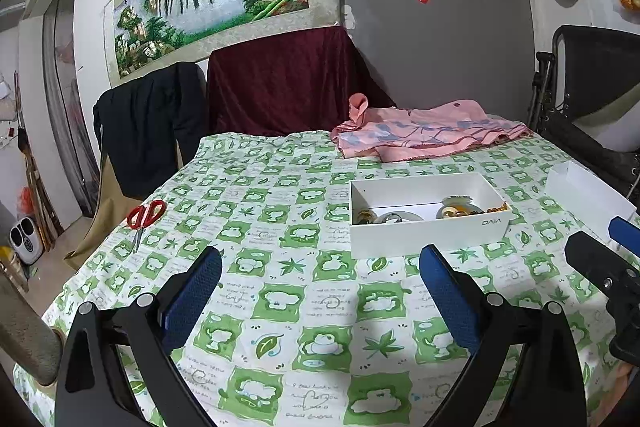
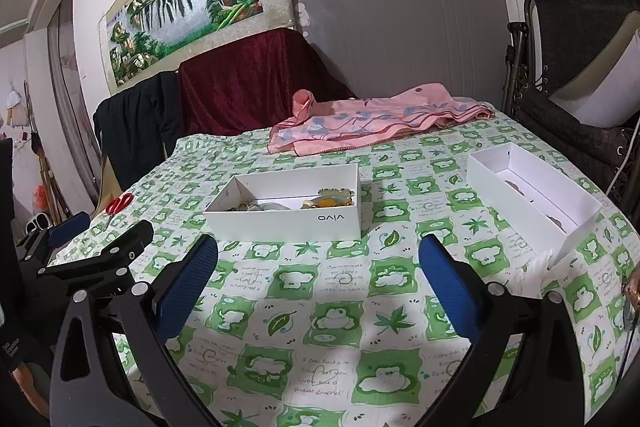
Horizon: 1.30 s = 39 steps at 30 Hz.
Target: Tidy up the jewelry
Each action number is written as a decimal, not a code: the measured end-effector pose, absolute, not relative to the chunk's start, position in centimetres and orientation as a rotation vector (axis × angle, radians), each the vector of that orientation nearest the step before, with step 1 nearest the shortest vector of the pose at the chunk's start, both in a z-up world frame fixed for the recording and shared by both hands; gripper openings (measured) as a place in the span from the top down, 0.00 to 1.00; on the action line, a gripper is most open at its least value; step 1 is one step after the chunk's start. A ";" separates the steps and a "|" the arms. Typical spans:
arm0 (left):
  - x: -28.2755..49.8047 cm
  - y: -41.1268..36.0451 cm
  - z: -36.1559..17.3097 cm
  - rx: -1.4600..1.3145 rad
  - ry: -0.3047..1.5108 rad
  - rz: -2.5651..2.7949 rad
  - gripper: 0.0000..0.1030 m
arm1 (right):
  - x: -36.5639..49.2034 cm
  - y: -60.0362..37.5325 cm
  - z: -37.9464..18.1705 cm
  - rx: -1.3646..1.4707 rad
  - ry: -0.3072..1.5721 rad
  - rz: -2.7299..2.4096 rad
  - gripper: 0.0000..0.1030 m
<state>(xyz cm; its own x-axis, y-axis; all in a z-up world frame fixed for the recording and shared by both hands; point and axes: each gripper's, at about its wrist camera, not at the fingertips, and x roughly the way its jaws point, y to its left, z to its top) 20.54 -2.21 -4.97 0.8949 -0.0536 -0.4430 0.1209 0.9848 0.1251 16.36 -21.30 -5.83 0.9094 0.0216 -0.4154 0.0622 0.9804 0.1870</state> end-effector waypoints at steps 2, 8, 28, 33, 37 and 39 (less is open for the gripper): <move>20.6 -2.2 -4.9 0.150 0.455 -0.088 0.06 | 16.4 -21.4 -5.9 0.199 0.430 -0.022 0.07; 20.6 -2.2 -4.9 0.151 0.454 -0.087 0.06 | 16.4 -21.4 -5.8 0.200 0.430 -0.021 0.07; 20.5 -1.9 -4.8 0.154 0.450 -0.082 0.06 | 16.3 -21.4 -5.9 0.202 0.428 -0.022 0.07; 20.3 -2.0 -4.7 0.162 0.437 -0.078 0.06 | 16.3 -21.4 -5.9 0.203 0.428 -0.021 0.07; 20.3 -1.8 -4.6 0.158 0.436 -0.078 0.06 | 16.4 -21.3 -5.8 0.209 0.425 -0.020 0.07; 20.3 -1.6 -4.5 0.145 0.436 -0.084 0.06 | 16.4 -21.3 -5.8 0.209 0.425 -0.020 0.07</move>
